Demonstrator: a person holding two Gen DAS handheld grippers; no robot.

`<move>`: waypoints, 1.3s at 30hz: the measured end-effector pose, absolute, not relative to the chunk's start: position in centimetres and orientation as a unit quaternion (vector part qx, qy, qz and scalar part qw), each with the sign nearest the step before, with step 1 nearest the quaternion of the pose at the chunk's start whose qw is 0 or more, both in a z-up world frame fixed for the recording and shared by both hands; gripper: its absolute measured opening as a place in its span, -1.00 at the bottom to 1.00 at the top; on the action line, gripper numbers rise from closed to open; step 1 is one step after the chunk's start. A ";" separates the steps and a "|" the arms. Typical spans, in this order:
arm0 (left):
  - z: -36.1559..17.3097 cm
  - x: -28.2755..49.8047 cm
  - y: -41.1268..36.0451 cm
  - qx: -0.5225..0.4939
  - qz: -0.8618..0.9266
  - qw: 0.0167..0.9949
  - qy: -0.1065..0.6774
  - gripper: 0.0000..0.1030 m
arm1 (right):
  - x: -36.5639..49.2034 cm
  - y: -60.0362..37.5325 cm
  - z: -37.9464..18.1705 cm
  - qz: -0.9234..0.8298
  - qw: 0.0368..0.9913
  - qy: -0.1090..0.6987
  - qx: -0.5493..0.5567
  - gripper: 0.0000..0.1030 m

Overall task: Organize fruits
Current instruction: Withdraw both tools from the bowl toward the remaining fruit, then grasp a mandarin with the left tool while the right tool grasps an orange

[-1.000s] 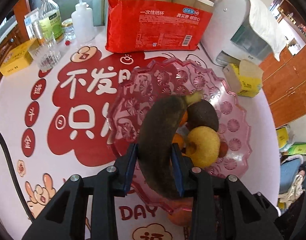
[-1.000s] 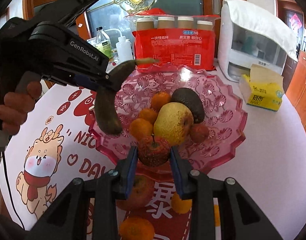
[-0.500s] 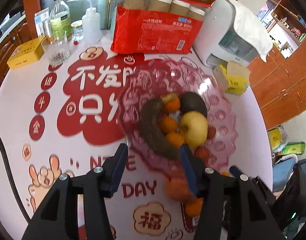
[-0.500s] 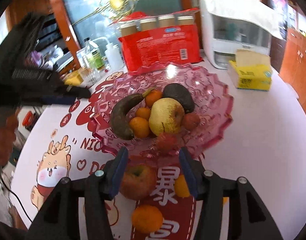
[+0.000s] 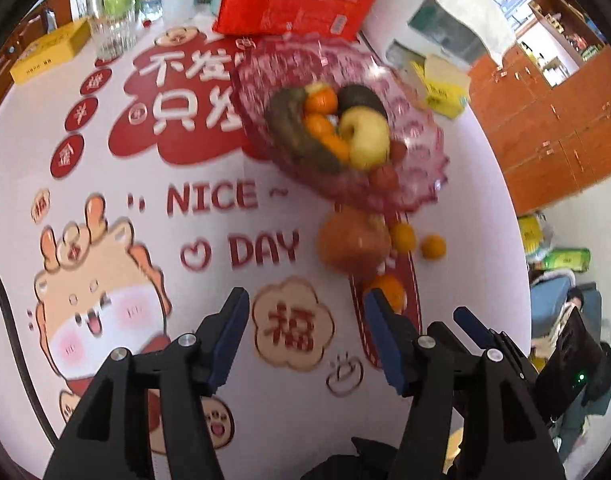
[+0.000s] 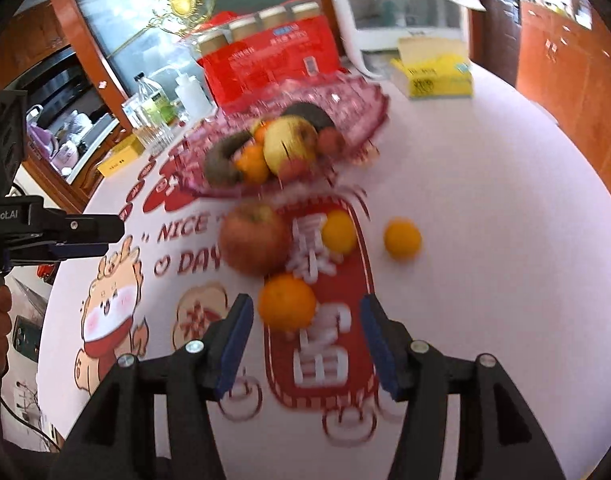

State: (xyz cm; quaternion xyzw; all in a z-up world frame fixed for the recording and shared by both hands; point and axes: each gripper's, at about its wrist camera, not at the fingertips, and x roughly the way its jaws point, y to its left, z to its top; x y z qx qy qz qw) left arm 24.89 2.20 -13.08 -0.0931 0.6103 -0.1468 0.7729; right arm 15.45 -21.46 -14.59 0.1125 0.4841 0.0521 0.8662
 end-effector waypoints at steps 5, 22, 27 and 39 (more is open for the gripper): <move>-14.2 22.6 1.9 -0.083 -0.156 0.759 0.627 0.23 | 12.3 -22.0 -15.2 0.028 0.858 0.496 0.131 0.08; -14.1 17.8 -2.1 -0.113 -0.096 0.762 0.630 0.60 | 11.5 -27.1 -15.3 0.081 0.841 0.525 0.105 0.08; -14.6 17.3 -3.8 -0.136 -0.068 0.766 0.625 0.76 | 12.0 -28.0 -15.5 0.118 0.835 0.531 0.077 0.08; -16.8 17.8 -7.7 -0.170 -0.013 0.766 0.620 0.76 | 15.8 -32.2 -16.3 0.173 0.817 0.550 0.022 0.08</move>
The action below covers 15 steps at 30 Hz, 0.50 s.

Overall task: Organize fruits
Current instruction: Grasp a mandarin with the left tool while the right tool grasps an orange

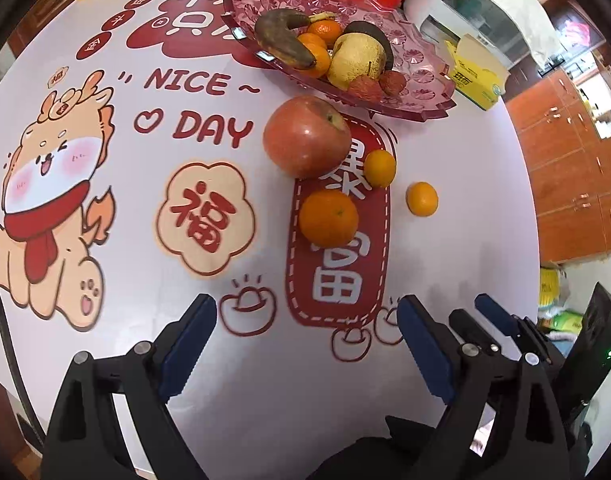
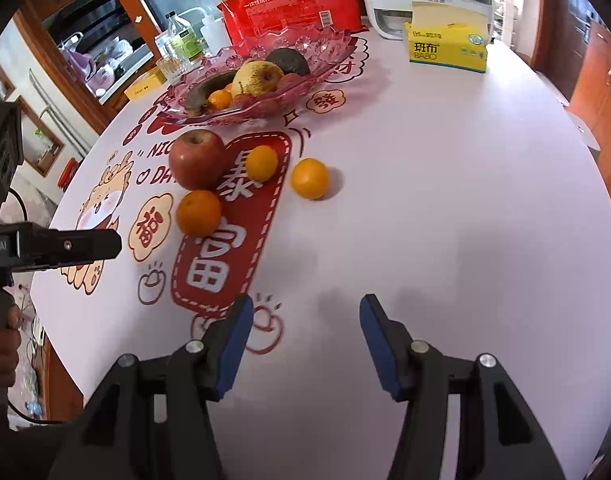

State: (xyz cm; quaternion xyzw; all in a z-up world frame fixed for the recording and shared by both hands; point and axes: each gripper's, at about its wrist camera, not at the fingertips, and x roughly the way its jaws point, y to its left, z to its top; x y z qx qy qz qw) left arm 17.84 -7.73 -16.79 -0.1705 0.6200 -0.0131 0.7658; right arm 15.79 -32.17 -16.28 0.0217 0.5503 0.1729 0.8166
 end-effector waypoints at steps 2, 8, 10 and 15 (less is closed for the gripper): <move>-17.1 18.3 -8.1 -0.170 0.003 0.768 0.617 0.77 | 16.8 -32.7 -16.1 0.179 0.817 0.547 0.013 0.09; -18.1 20.0 -8.6 -0.167 0.040 0.767 0.618 0.78 | 20.3 -33.0 -15.2 0.200 0.821 0.535 -0.015 0.08; -18.3 20.4 -8.6 -0.167 0.048 0.766 0.619 0.78 | 21.2 -32.8 -15.0 0.209 0.821 0.531 -0.016 0.08; -19.0 21.5 -8.6 -0.172 0.055 0.768 0.615 0.78 | 23.4 -31.4 -15.3 0.227 0.823 0.520 -0.031 0.08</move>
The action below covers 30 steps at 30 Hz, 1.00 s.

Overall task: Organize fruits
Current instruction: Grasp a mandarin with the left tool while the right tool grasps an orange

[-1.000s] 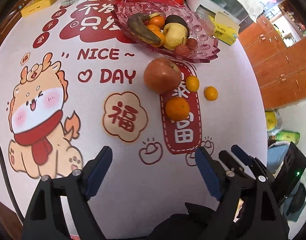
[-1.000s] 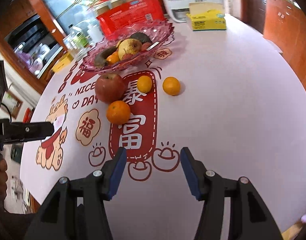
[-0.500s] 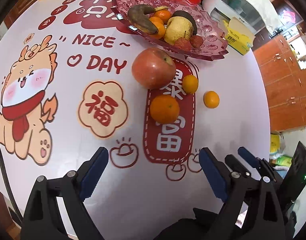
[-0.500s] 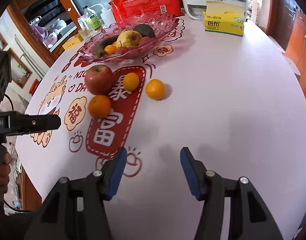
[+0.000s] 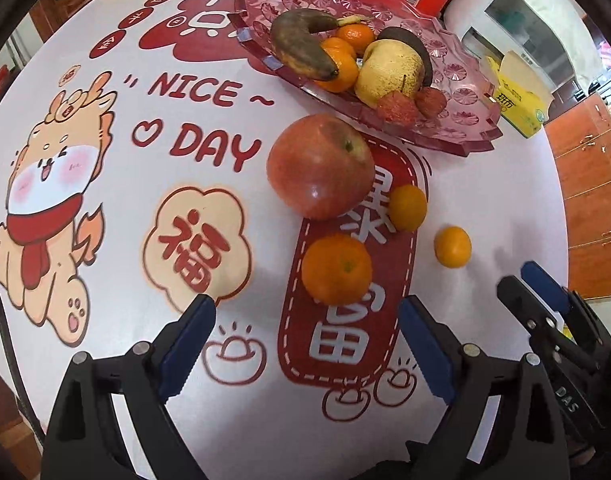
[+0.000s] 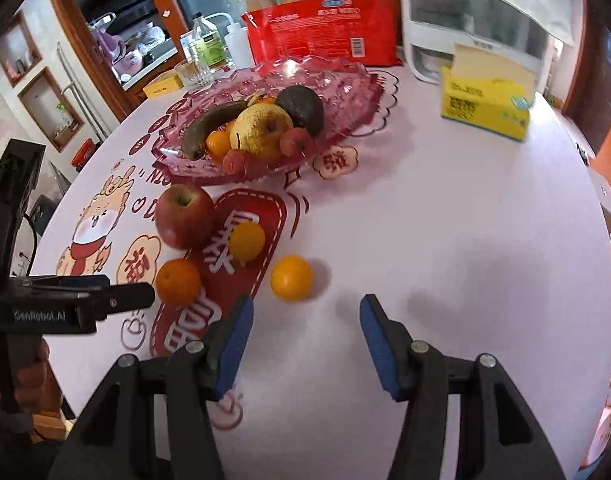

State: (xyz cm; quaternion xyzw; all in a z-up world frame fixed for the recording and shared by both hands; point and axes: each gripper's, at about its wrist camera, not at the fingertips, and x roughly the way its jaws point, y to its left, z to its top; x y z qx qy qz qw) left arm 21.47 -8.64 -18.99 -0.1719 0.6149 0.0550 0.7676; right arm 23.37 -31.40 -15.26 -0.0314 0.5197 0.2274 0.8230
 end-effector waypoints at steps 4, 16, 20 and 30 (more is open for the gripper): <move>-19.6 22.5 -8.7 -0.169 0.047 0.768 0.616 0.78 | 24.3 -30.4 -16.8 0.237 0.820 0.519 -0.042 0.08; -22.1 25.2 -9.7 -0.128 0.051 0.752 0.645 0.60 | 25.1 -28.1 -20.1 0.247 0.812 0.522 -0.080 0.08; -22.8 25.6 -9.9 -0.133 0.043 0.746 0.651 0.32 | 25.3 -28.3 -20.6 0.247 0.811 0.524 -0.081 -0.11; -23.2 26.4 -11.9 -0.126 0.012 0.748 0.652 -0.16 | 25.4 -28.5 -20.5 0.262 0.810 0.521 -0.065 -0.36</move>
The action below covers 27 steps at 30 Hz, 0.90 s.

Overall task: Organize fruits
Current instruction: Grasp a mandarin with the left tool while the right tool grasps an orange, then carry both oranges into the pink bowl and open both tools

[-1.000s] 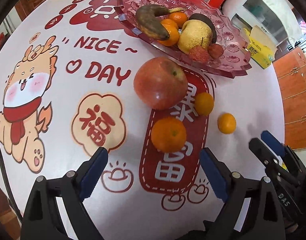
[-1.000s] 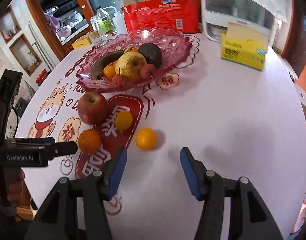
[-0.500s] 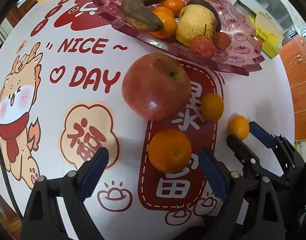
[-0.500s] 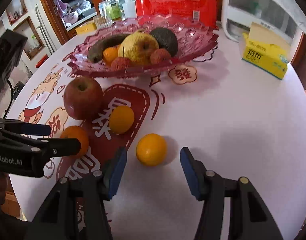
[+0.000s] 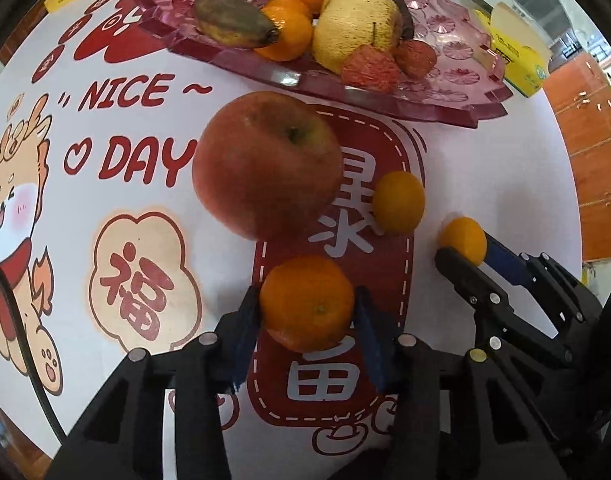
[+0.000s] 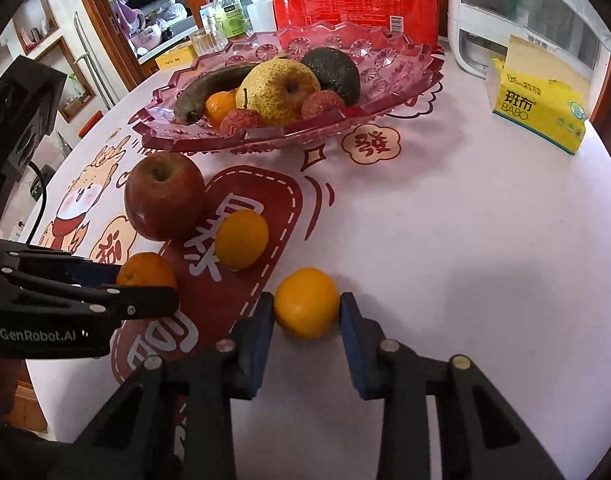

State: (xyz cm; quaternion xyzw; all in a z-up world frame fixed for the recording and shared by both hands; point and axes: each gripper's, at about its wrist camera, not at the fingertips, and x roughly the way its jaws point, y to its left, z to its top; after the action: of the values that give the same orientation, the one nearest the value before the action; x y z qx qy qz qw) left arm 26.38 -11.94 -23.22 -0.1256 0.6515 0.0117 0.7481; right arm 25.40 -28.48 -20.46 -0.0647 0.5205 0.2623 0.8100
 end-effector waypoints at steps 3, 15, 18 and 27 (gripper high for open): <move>-23.1 26.6 -12.2 -0.125 0.012 0.747 0.653 -0.17 | 25.4 -28.6 -20.3 0.261 0.811 0.520 -0.058 -0.36; -16.2 25.0 -10.2 -0.099 0.005 0.780 0.618 -0.18 | 24.5 -29.3 -16.3 0.254 0.837 0.482 -0.053 -0.36; -13.5 24.9 -9.4 -0.090 -0.002 0.795 0.600 -0.18 | 24.3 -29.2 -15.1 0.250 0.845 0.471 -0.047 -0.36; -6.3 26.6 -5.7 -0.070 -0.030 0.838 0.540 -0.17 | 24.4 -28.1 -11.9 0.222 0.873 0.432 -0.028 -0.36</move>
State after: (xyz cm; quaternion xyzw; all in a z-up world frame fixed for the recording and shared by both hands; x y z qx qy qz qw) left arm 26.56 -5.69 -6.26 -0.0701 0.5396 -0.0296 0.8385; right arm 24.37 -28.06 -11.92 -0.0278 0.4324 0.2224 0.8734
